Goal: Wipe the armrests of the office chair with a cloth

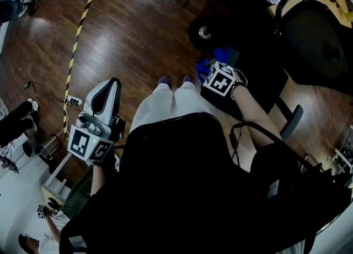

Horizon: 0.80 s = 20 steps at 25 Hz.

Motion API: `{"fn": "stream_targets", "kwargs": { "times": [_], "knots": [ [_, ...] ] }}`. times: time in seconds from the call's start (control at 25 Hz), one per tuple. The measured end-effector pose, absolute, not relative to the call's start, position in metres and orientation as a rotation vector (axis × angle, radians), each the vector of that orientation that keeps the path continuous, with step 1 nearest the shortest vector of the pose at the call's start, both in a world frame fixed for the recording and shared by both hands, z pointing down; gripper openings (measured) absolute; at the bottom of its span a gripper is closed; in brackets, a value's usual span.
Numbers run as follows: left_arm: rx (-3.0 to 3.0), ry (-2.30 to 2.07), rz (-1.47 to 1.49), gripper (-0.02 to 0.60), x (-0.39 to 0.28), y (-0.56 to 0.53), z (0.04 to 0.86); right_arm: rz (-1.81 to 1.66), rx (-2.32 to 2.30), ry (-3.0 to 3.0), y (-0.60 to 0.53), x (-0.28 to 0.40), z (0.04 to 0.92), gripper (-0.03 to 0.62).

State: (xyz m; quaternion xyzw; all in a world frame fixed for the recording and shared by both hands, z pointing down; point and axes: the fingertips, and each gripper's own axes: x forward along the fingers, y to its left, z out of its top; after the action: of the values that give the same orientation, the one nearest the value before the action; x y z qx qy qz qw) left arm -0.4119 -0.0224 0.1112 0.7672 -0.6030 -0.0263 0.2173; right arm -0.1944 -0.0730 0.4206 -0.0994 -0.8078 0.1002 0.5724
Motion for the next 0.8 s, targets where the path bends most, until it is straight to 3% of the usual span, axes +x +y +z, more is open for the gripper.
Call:
{"fn": "stream_targets", "kwargs": {
  "times": [0.4,0.8],
  "knots": [
    [2.319,-1.454,-0.037,0.006,-0.369,-0.040,0.104,0.215,-0.140,-2.015,0.020,-0.170,0.410,0.060],
    [2.681,-0.912,0.181,0.006,-0.239,-0.062,0.182,0.281,0.474,-2.208,-0.020,-0.112,0.399,0.061]
  ]
}}
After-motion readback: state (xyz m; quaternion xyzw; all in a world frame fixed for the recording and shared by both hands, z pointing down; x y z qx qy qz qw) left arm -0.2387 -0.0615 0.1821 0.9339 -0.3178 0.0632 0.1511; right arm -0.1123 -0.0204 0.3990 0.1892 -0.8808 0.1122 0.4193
